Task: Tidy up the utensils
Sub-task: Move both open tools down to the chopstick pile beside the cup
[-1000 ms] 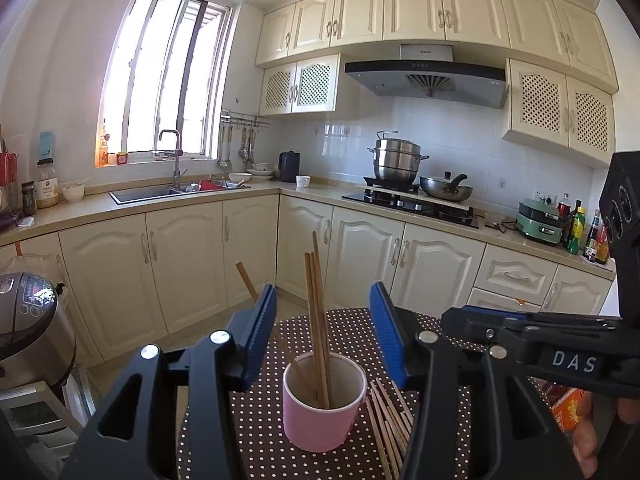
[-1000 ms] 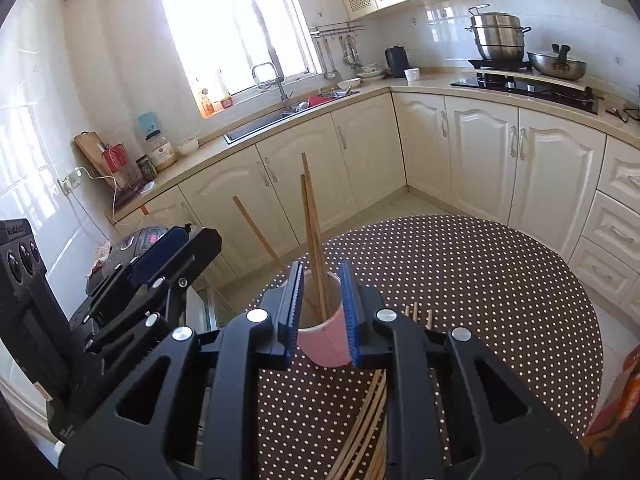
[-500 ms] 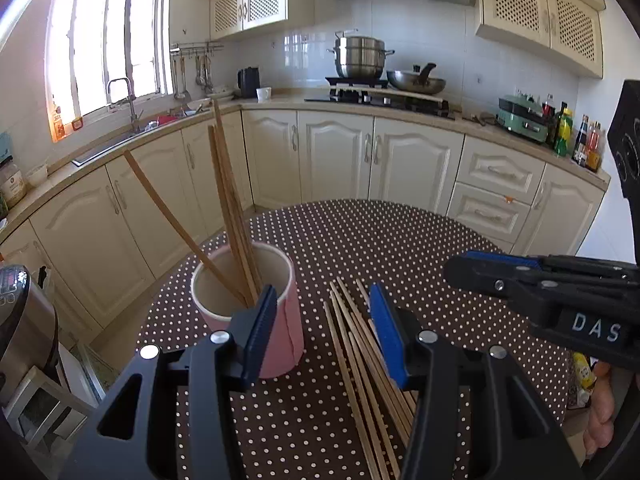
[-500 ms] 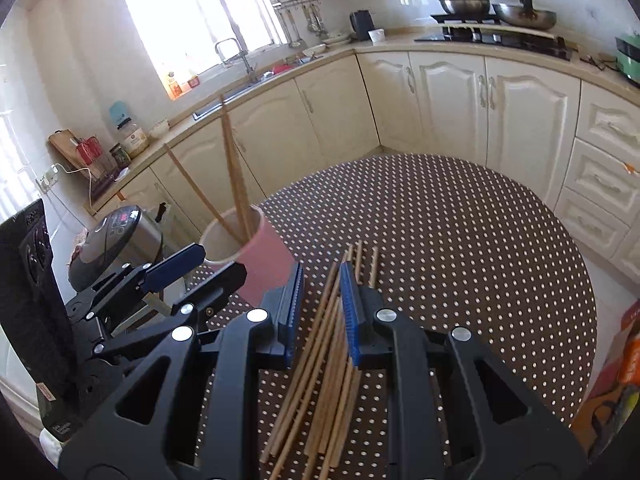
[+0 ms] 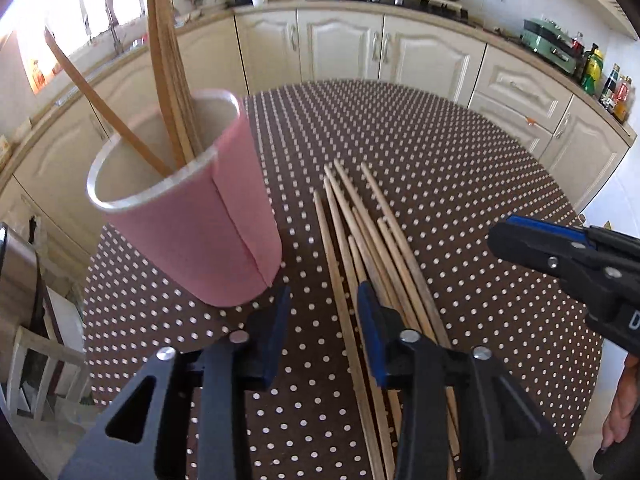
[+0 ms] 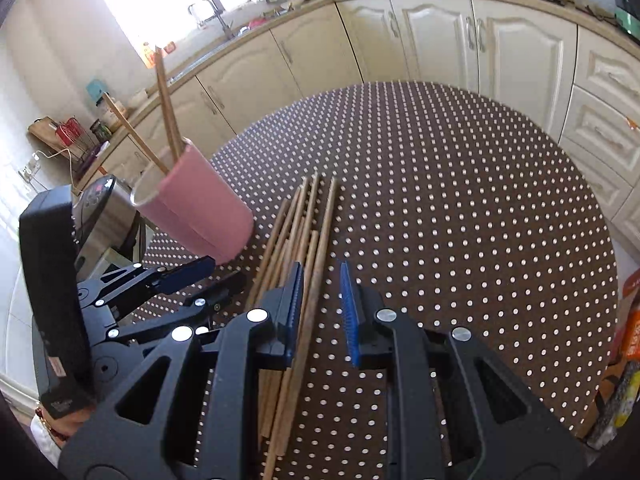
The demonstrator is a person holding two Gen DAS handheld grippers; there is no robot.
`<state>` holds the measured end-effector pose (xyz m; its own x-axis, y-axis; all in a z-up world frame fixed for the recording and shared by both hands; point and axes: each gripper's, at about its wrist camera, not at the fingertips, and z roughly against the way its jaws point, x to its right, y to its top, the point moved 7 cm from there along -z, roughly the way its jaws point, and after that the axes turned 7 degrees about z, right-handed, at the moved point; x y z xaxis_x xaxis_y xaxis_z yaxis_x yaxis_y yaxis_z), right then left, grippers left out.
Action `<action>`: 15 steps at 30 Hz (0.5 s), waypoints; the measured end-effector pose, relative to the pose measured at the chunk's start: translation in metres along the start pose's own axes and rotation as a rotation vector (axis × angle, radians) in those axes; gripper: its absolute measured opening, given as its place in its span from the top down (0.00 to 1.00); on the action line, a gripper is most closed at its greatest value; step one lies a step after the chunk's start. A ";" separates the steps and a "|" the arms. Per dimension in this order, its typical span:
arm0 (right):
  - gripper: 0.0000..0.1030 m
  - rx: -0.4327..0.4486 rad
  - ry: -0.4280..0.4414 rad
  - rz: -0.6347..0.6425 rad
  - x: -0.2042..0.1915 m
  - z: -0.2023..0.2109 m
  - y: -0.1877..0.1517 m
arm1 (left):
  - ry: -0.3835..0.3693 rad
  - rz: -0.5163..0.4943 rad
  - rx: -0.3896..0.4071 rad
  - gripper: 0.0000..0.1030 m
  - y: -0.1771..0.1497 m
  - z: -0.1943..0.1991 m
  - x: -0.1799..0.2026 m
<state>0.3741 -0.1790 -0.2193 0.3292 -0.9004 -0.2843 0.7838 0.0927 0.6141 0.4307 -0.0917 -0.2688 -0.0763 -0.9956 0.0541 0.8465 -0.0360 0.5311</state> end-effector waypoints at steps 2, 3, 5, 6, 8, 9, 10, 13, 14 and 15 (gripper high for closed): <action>0.81 -0.012 0.003 -0.005 0.005 -0.005 -0.003 | -0.007 0.013 -0.023 0.71 -0.002 -0.010 -0.001; 0.81 -0.020 0.004 -0.006 0.007 -0.007 -0.005 | -0.008 0.018 -0.031 0.73 -0.001 -0.014 -0.002; 0.81 -0.031 0.007 -0.009 0.009 -0.012 -0.005 | -0.011 0.030 -0.050 0.75 -0.001 -0.023 -0.004; 0.81 -0.035 0.007 -0.010 0.009 -0.014 -0.006 | -0.022 0.036 -0.046 0.76 0.001 -0.024 -0.002; 0.81 -0.041 0.008 -0.009 0.010 -0.018 -0.007 | -0.023 0.041 -0.045 0.76 0.004 -0.027 -0.002; 0.81 -0.045 0.011 -0.010 0.010 -0.019 -0.007 | -0.020 0.040 -0.043 0.76 0.005 -0.028 -0.002; 0.81 -0.047 0.012 -0.011 0.011 -0.021 -0.007 | -0.019 0.040 -0.043 0.76 0.006 -0.030 -0.002; 0.81 -0.053 0.012 -0.009 0.011 -0.024 -0.006 | -0.030 0.051 -0.048 0.76 0.013 -0.036 -0.003; 0.81 -0.054 0.013 -0.010 0.012 -0.024 -0.005 | -0.033 0.051 -0.050 0.76 0.014 -0.038 -0.002; 0.81 -0.055 0.015 -0.012 0.012 -0.025 -0.005 | -0.042 0.054 -0.055 0.76 0.014 -0.037 -0.003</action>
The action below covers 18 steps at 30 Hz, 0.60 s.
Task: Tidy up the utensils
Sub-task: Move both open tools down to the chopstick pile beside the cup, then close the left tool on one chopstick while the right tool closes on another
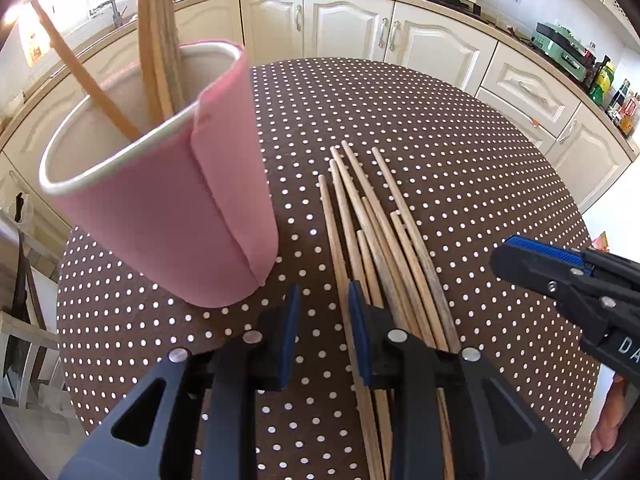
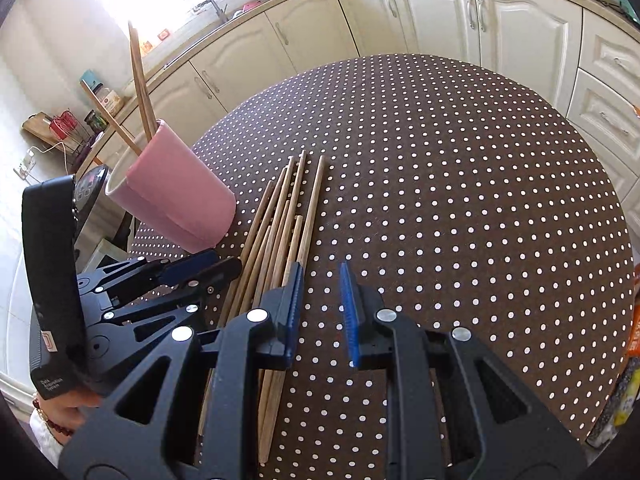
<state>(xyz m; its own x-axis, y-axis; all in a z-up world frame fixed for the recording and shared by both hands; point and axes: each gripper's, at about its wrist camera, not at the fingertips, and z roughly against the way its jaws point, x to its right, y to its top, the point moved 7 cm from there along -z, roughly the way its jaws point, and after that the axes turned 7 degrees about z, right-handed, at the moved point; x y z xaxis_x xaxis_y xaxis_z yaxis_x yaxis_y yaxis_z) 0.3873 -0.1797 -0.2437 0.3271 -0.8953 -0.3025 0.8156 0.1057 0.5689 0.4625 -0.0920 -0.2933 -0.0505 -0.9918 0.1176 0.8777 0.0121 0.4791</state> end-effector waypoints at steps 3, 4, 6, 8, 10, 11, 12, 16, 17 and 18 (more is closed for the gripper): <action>0.81 -0.004 0.000 -0.001 0.000 -0.003 0.001 | -0.004 0.003 -0.017 0.76 0.004 -0.006 0.000; 0.81 -0.007 -0.002 0.000 0.000 -0.003 0.001 | 0.008 -0.005 -0.011 0.76 0.005 -0.007 0.002; 0.81 -0.011 -0.006 0.002 0.000 -0.005 0.001 | 0.020 -0.013 0.004 0.81 0.006 -0.009 0.007; 0.81 -0.023 -0.013 0.004 0.000 -0.007 0.001 | 0.020 -0.015 0.015 0.92 0.007 -0.011 0.007; 0.81 -0.041 -0.022 0.015 -0.001 -0.012 0.001 | 0.003 0.000 0.015 0.93 0.007 -0.012 0.008; 0.81 -0.047 -0.026 0.019 -0.002 -0.014 0.002 | 0.001 0.002 0.017 0.93 0.003 -0.011 0.010; 0.81 -0.054 -0.027 0.023 -0.003 -0.016 0.003 | -0.002 0.006 0.018 0.94 0.003 -0.011 0.011; 0.81 -0.092 -0.045 0.060 -0.014 -0.028 0.008 | -0.021 0.021 0.025 0.94 -0.002 -0.011 0.011; 0.81 -0.103 -0.049 0.066 -0.016 -0.032 0.009 | -0.027 0.026 0.024 0.94 -0.003 -0.011 0.010; 0.81 -0.111 -0.051 0.069 -0.019 -0.035 0.010 | -0.032 0.031 0.022 0.94 -0.003 -0.011 0.010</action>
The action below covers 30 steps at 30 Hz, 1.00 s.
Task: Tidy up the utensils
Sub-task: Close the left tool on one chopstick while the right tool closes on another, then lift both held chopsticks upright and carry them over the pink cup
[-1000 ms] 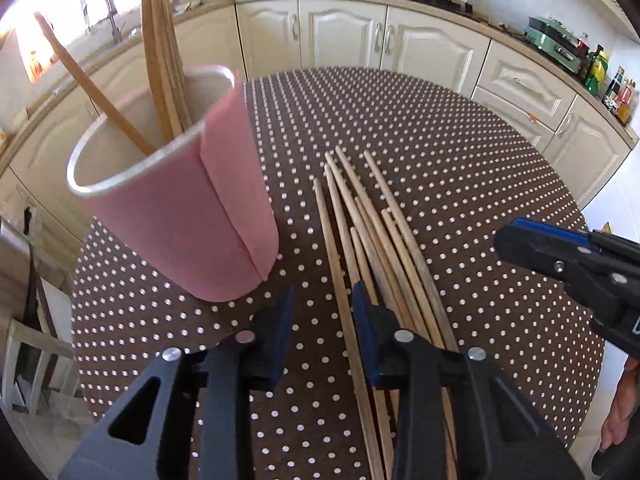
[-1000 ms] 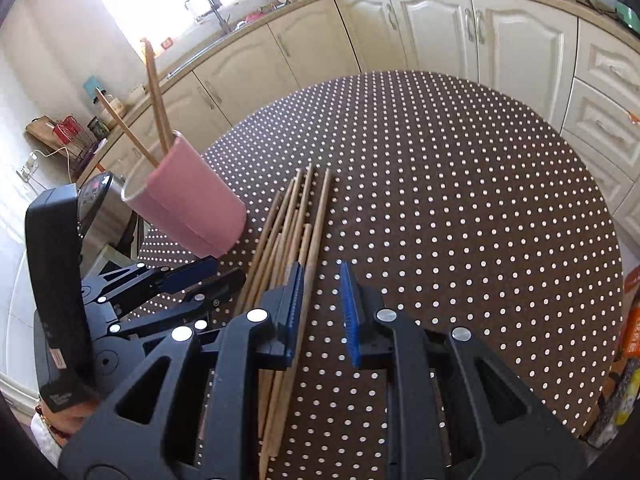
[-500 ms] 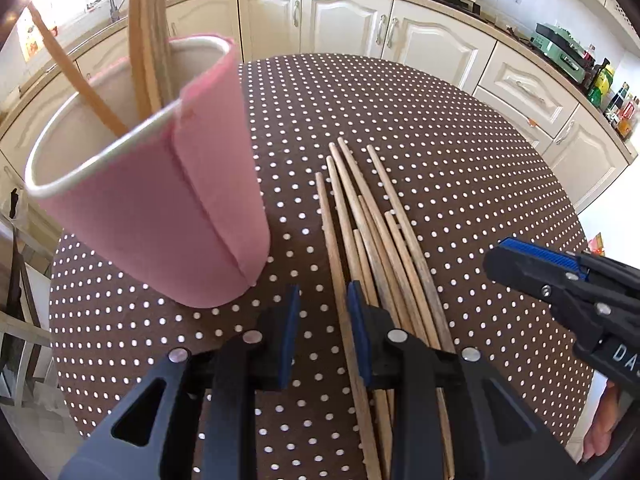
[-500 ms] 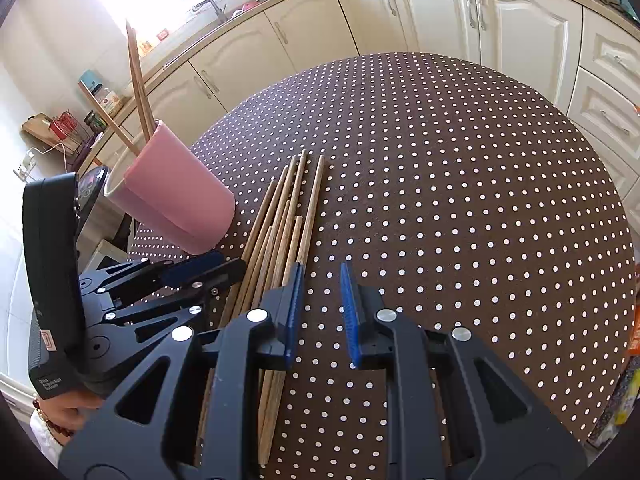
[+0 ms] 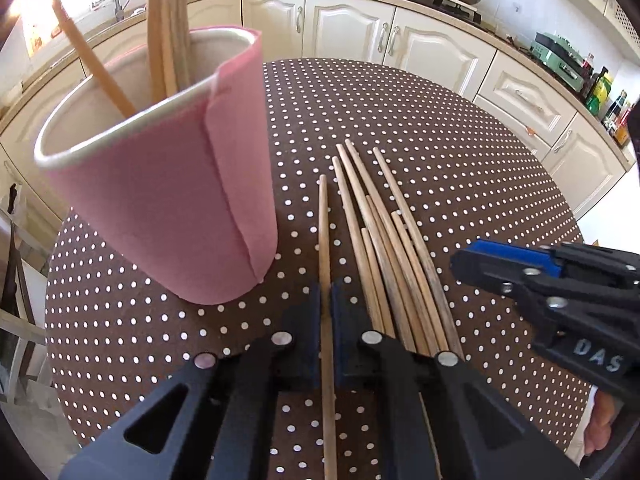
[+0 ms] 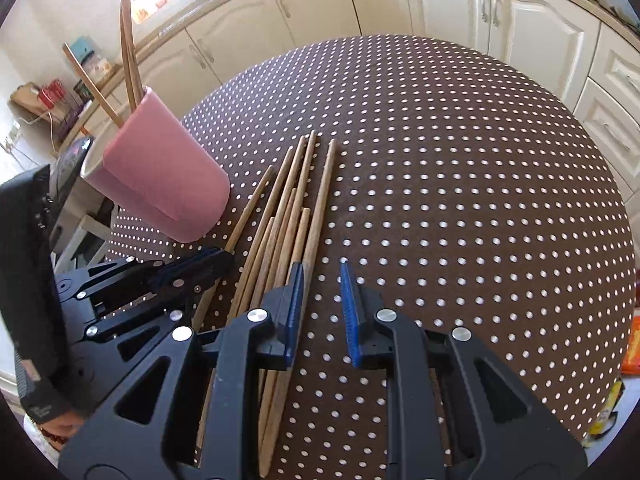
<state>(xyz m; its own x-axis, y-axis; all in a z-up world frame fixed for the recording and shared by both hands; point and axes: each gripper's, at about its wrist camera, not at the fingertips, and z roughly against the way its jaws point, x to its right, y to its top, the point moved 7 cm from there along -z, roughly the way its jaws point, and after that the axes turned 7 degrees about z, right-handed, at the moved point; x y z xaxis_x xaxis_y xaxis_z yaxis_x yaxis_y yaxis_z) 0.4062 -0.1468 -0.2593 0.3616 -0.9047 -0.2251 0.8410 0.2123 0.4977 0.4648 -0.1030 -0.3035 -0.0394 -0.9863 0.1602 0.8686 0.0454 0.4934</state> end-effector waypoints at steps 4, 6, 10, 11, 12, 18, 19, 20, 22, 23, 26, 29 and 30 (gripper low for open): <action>0.81 -0.029 -0.025 0.015 -0.007 -0.009 0.004 | -0.020 0.011 -0.003 0.94 -0.001 0.002 -0.005; 0.81 -0.043 -0.047 0.027 -0.009 -0.013 0.006 | -0.026 0.013 -0.003 0.94 -0.004 0.004 -0.008; 0.81 -0.069 -0.059 0.040 -0.015 -0.022 0.009 | -0.032 0.013 -0.003 0.94 -0.005 0.005 -0.010; 0.81 -0.074 -0.067 0.049 -0.017 -0.024 0.010 | -0.034 0.013 -0.002 0.94 -0.006 0.006 -0.012; 0.81 -0.081 -0.073 0.056 -0.019 -0.025 0.011 | -0.036 0.014 -0.002 0.94 -0.006 0.006 -0.012; 0.82 -0.138 -0.110 0.088 -0.026 -0.032 0.020 | -0.054 0.021 -0.007 0.94 -0.005 0.008 -0.020; 0.82 -0.151 -0.116 0.093 -0.027 -0.033 0.022 | -0.060 0.027 -0.010 0.94 -0.004 0.008 -0.021; 0.82 -0.163 -0.122 0.097 -0.028 -0.034 0.023 | -0.064 0.029 -0.013 0.94 -0.004 0.008 -0.025; 0.82 -0.183 -0.132 0.105 -0.027 -0.036 0.023 | -0.069 0.034 -0.019 0.94 -0.004 0.008 -0.028; 0.83 -0.193 -0.147 0.114 -0.029 -0.038 0.025 | -0.068 0.035 -0.023 0.94 -0.003 0.008 -0.029; 0.86 -0.204 -0.214 0.162 -0.036 -0.043 0.029 | -0.063 0.037 -0.031 0.94 0.001 0.007 -0.030; 0.90 -0.189 -0.217 0.167 -0.039 -0.045 0.031 | -0.069 0.051 -0.042 0.94 0.005 0.005 -0.031; 0.91 -0.181 -0.213 0.164 -0.040 -0.045 0.030 | -0.074 0.054 -0.046 0.94 0.005 0.005 -0.031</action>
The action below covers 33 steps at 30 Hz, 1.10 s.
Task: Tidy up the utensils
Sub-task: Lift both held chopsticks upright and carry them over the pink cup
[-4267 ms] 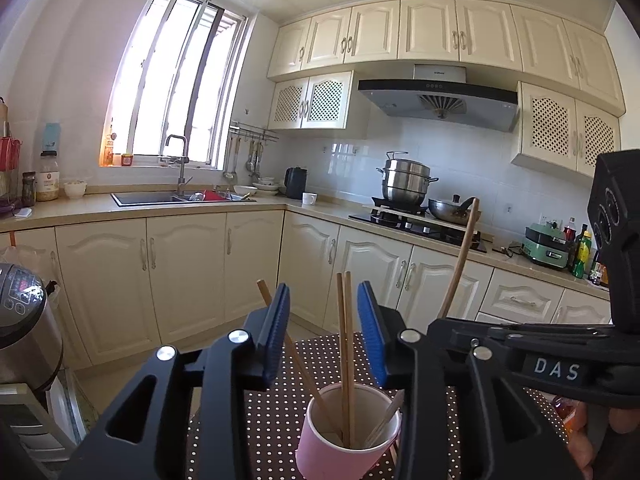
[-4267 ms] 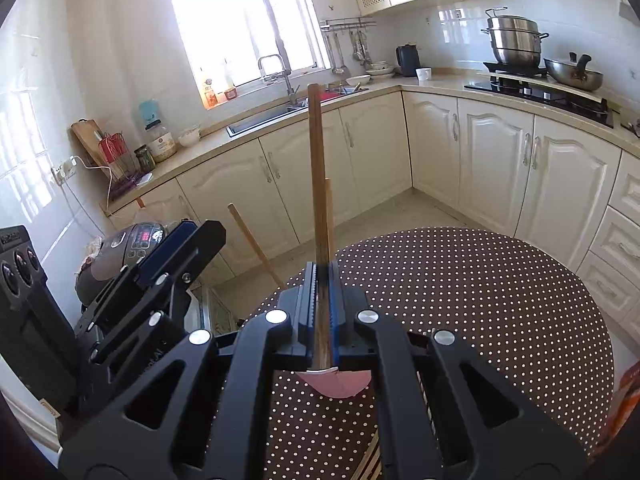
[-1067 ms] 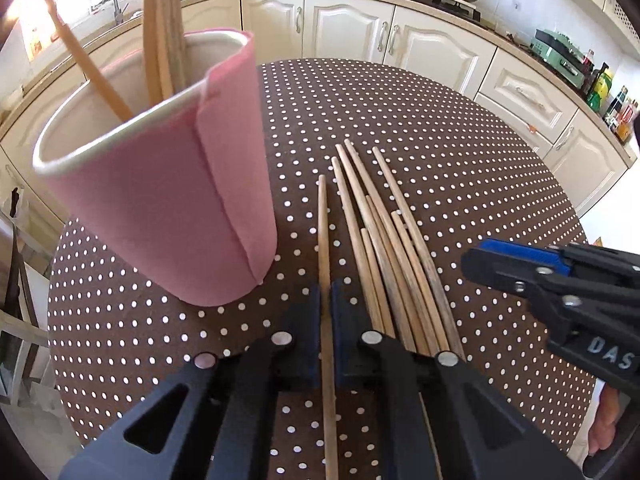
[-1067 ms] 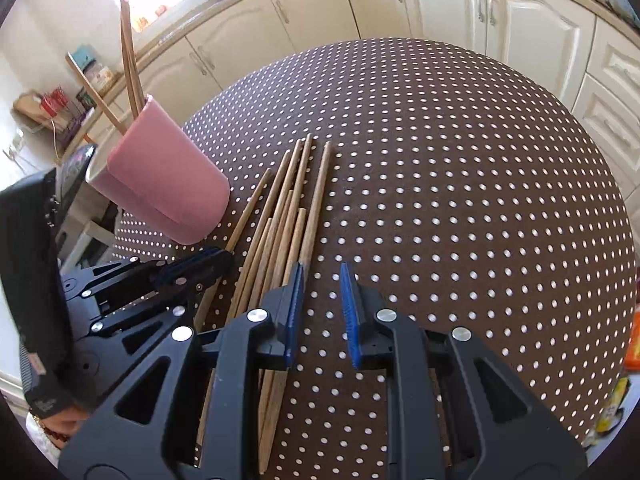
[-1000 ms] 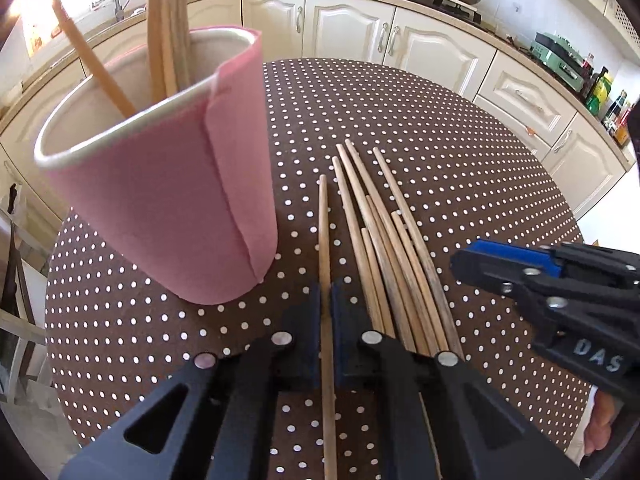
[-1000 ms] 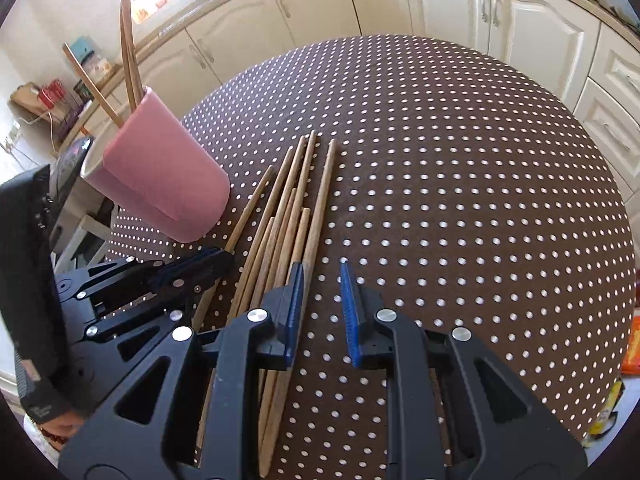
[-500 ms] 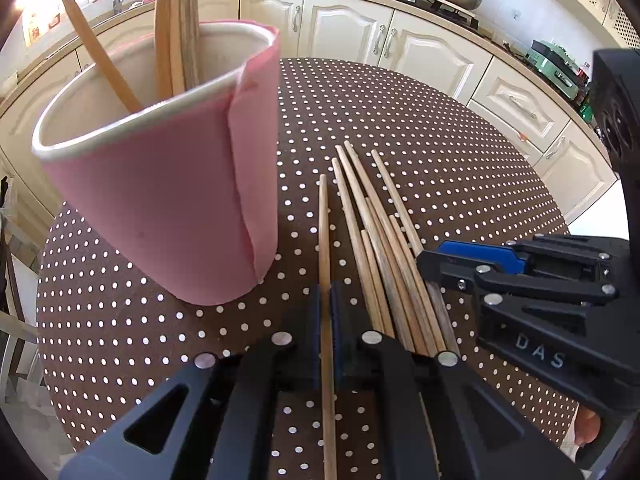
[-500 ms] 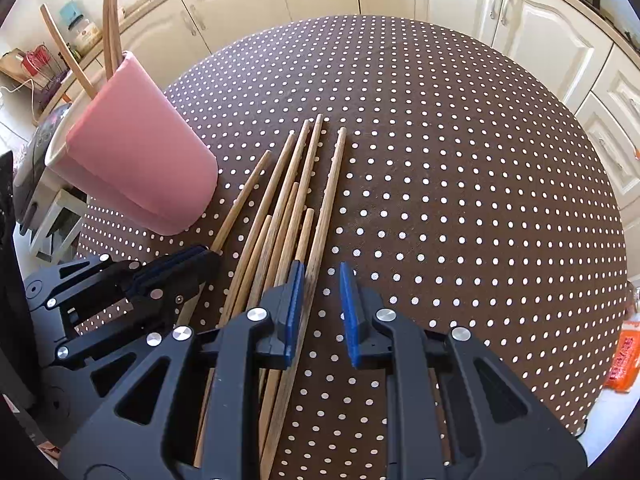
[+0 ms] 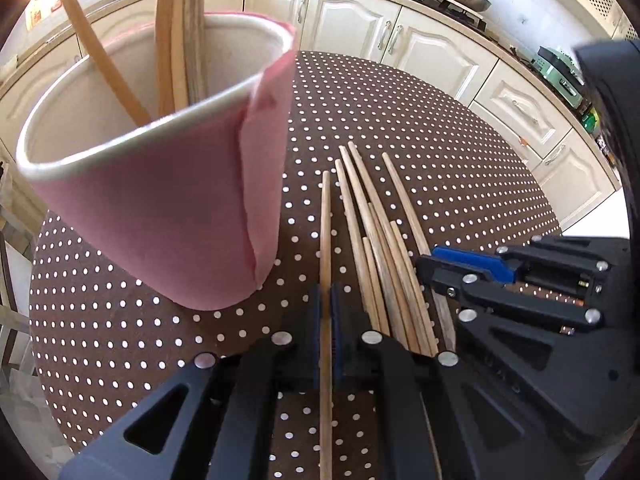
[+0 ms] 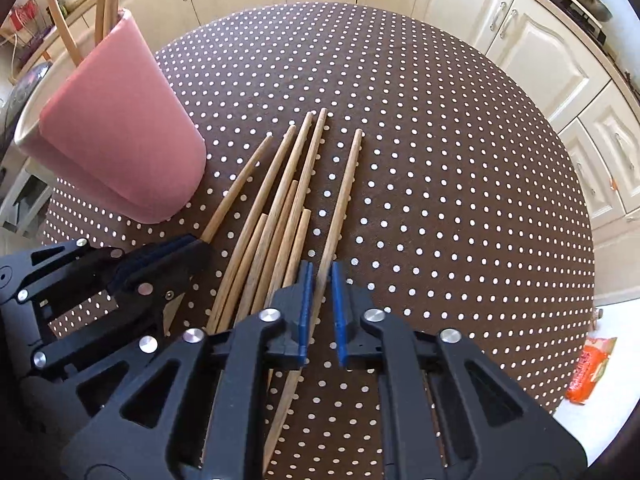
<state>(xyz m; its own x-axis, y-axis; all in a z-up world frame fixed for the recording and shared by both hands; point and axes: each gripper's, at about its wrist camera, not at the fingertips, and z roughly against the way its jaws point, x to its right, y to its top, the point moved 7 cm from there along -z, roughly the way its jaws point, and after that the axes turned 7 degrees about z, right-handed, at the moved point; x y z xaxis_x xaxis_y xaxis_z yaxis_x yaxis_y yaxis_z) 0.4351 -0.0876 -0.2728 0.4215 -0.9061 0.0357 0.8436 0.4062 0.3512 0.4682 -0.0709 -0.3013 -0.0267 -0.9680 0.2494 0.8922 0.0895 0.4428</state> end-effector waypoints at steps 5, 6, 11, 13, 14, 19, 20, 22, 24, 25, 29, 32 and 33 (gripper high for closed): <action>0.94 0.054 0.059 -0.043 0.001 0.002 -0.011 | -0.011 -0.015 0.033 0.94 -0.004 0.002 0.000; 0.94 0.062 0.073 -0.054 0.002 0.005 -0.013 | -0.025 -0.011 0.039 0.95 -0.006 0.003 0.000; 0.94 0.120 0.117 -0.083 0.005 0.021 -0.025 | -0.093 -0.010 0.102 0.95 -0.011 0.022 0.000; 0.94 0.137 0.142 -0.092 0.007 0.030 -0.031 | -0.107 -0.020 0.132 0.95 -0.012 0.033 0.004; 0.94 0.148 0.144 -0.093 0.007 0.035 -0.033 | -0.120 -0.033 0.157 0.95 -0.012 0.042 0.007; 0.94 0.216 0.164 -0.083 0.008 0.066 -0.040 | -0.160 -0.069 0.238 0.95 -0.012 0.076 0.020; 0.94 0.236 0.167 -0.082 0.008 0.073 -0.040 | -0.171 -0.076 0.253 0.95 -0.012 0.083 0.022; 0.94 0.272 0.179 -0.072 0.017 0.090 -0.044 | -0.191 -0.093 0.282 0.95 -0.013 0.096 0.024; 0.94 0.312 0.187 -0.059 0.019 0.108 -0.048 | -0.211 -0.106 0.308 0.95 -0.015 0.107 0.026; 0.94 0.324 0.187 -0.055 0.017 0.113 -0.048 | -0.227 -0.115 0.322 0.95 -0.017 0.115 0.028; 0.94 0.377 0.196 -0.038 0.008 0.138 -0.045 | -0.252 -0.137 0.369 0.95 -0.020 0.138 0.028; 0.94 0.417 0.197 -0.020 0.002 0.152 -0.041 | -0.263 -0.158 0.390 0.95 -0.024 0.151 0.028; 0.94 0.431 0.196 -0.013 0.002 0.158 -0.042 | -0.263 -0.163 0.394 0.95 -0.025 0.154 0.028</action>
<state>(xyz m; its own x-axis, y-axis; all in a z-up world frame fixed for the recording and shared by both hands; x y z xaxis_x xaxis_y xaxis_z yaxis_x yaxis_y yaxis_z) 0.3484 -0.1253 -0.1395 0.5019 -0.8544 -0.1343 0.6519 0.2716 0.7080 0.3757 -0.0643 -0.1727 -0.3101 -0.8893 0.3362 0.6302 0.0725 0.7730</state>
